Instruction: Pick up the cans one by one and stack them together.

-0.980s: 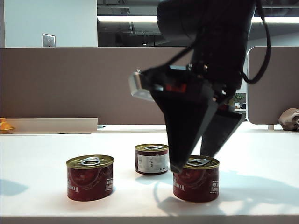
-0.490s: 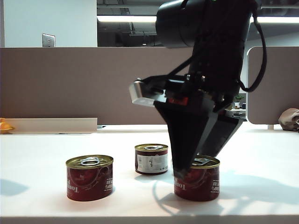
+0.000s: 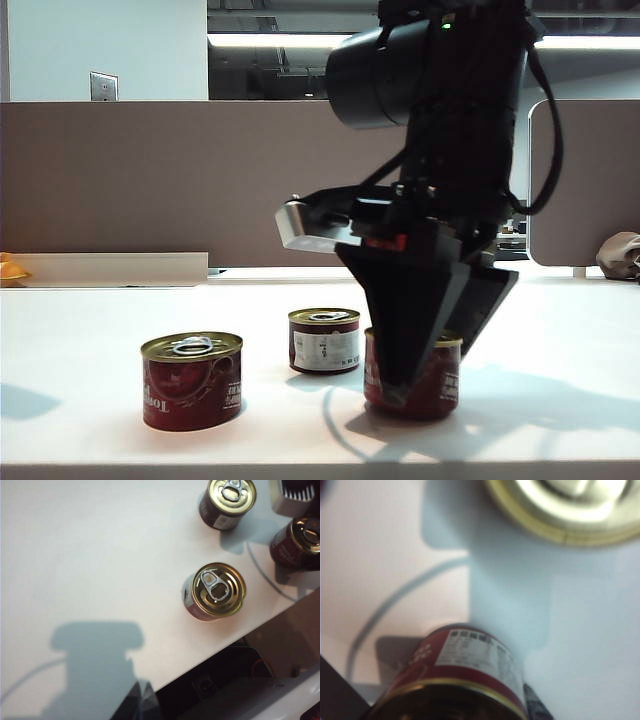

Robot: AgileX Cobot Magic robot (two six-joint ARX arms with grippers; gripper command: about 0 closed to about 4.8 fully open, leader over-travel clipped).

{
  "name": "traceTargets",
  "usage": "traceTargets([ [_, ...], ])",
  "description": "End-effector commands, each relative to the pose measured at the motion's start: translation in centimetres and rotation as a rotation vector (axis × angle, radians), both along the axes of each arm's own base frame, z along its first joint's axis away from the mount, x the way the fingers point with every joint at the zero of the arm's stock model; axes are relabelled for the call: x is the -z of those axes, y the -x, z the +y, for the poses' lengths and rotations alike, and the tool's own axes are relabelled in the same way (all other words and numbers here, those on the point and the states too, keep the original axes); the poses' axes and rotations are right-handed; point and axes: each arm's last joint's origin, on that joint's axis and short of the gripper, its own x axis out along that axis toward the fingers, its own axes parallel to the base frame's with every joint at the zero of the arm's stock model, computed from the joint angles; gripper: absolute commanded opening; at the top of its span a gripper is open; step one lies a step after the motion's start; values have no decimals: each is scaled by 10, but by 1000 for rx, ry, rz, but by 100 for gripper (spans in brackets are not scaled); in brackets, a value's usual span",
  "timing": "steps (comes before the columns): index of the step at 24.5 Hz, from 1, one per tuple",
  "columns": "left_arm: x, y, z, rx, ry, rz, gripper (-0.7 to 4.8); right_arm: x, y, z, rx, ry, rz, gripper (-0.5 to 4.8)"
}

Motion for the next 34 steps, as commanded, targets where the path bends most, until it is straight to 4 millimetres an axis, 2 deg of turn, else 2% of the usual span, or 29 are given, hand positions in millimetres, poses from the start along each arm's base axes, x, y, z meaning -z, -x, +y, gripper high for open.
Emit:
traceTargets([
  [1,-1,0,0,-1,4,-10,-6,-10,-4,5,-2,-26,-24,260],
  [8,-2,0,0,-1,5,-11,-6,-48,-21,16,14,-76,-145,260],
  [16,-1,0,0,0,5,-9,-6,-65,-50,28,41,-79,-151,261],
  [22,-1,0,0,-1,2,-6,-6,-63,-64,39,43,-55,-125,261],
  [34,-1,0,0,-1,0,-4,-6,-42,-68,47,31,-46,-68,261],
])
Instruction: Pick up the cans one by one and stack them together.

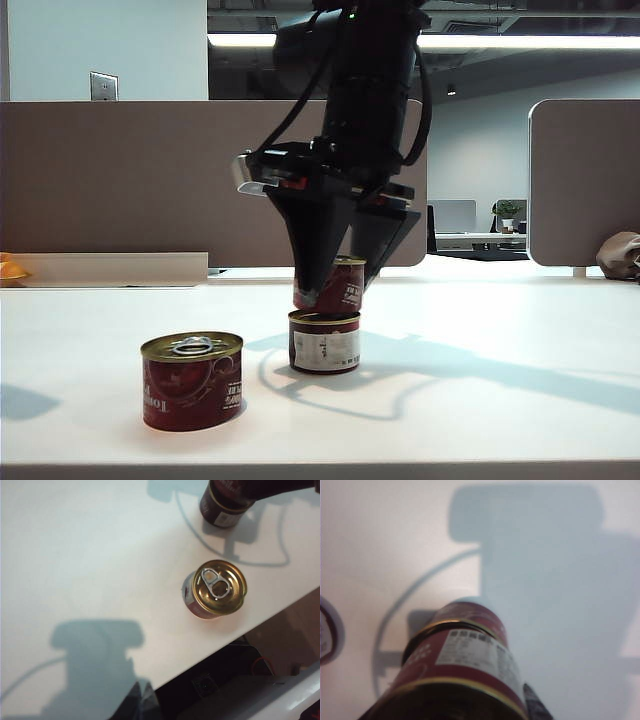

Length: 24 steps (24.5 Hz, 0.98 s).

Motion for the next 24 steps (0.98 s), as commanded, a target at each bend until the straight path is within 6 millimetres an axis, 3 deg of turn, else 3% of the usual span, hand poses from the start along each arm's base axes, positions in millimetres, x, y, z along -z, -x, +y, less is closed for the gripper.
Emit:
traceTargets([
  [1,-1,0,0,-1,5,-9,-6,1,0,3,-13,-23,13,261],
  [10,-1,0,0,-1,4,-9,-6,4,0,3,-10,-5,19,272],
  [12,-1,0,0,-1,4,-9,-6,4,0,3,-10,-5,20,317],
  [16,-1,0,0,-2,4,-9,-6,3,0,3,-12,-7,19,462],
  [21,-2,0,0,-4,7,-10,-6,-1,0,4,-13,-7,19,463],
  [24,-3,-1,-1,-1,29,-10,-5,-21,3,5,-20,-34,-11,463],
])
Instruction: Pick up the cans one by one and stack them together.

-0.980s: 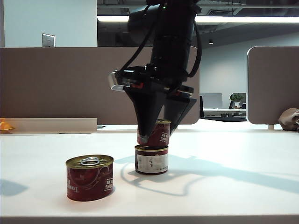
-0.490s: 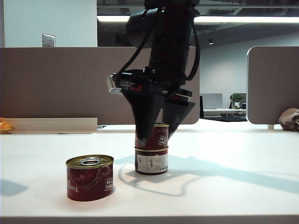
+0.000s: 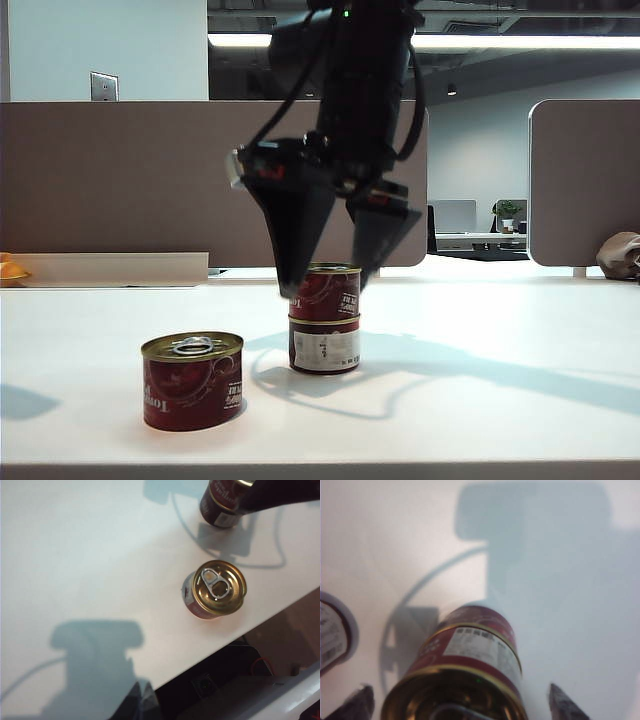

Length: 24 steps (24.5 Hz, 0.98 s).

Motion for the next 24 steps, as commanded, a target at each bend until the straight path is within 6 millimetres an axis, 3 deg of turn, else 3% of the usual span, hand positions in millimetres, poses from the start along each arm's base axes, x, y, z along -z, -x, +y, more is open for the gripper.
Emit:
traceTargets([
  [1,-7,0,-2,7,60,0,-5,-26,8,0,-17,-41,-46,463],
  [5,-17,0,-2,29,101,-15,-5,-49,21,-6,-28,-68,-72,446],
  [6,-19,0,-3,32,108,-20,-5,-56,25,-10,-28,-70,-74,395],
  [9,-21,0,-5,77,155,-6,8,-75,39,-21,-33,-70,-72,150],
  [10,-21,-1,-6,90,167,0,35,-82,44,-26,-34,-72,-73,42],
  [11,-21,-2,-8,98,171,8,53,-88,48,-30,-35,-76,-75,-14],
  [15,-14,-17,-19,116,153,38,98,-114,65,-45,-38,-117,-118,-3],
  [18,-5,-41,-38,183,93,102,196,-144,86,-65,-22,-194,-188,-3],
  [23,-3,-71,-62,243,14,123,277,-177,115,-94,9,-281,-259,-3],
  [24,-4,-78,-69,256,-5,127,316,-184,123,-102,9,-300,-279,-3],
])
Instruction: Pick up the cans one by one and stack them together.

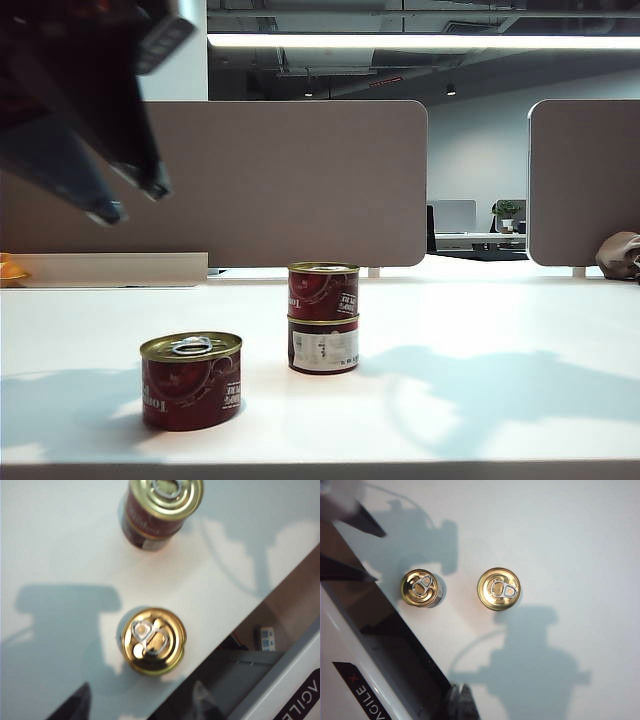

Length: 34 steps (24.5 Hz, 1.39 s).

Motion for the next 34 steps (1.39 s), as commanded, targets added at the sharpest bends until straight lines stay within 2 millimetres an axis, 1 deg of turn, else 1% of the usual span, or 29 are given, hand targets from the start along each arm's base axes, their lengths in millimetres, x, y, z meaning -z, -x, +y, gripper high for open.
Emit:
traceTargets([
  [1,-4,-17,-16,58,-35,-25,339,-18,19,-19,4,-51,-43,-3],
  [4,1,-25,-22,82,-59,-8,379,-28,32,-31,6,-76,-70,-3],
  [9,16,-30,-31,119,-114,50,388,-38,51,-50,6,-95,-89,-3],
  [11,21,-31,-32,135,-136,69,408,-40,56,-55,6,-102,-97,-3],
  [16,33,-33,-38,154,-168,112,409,-46,66,-68,37,-97,-148,-3],
  [21,42,-34,-44,181,-172,155,409,-48,73,-74,41,-97,-155,-3],
  [24,46,-33,-51,201,-174,153,409,-48,75,-76,43,-92,-154,-3],
  [26,52,-35,-55,209,-183,163,408,-47,76,-77,43,-85,-147,-3],
  [34,69,-42,-61,197,-228,183,408,-50,81,-82,44,-98,-160,-3],
])
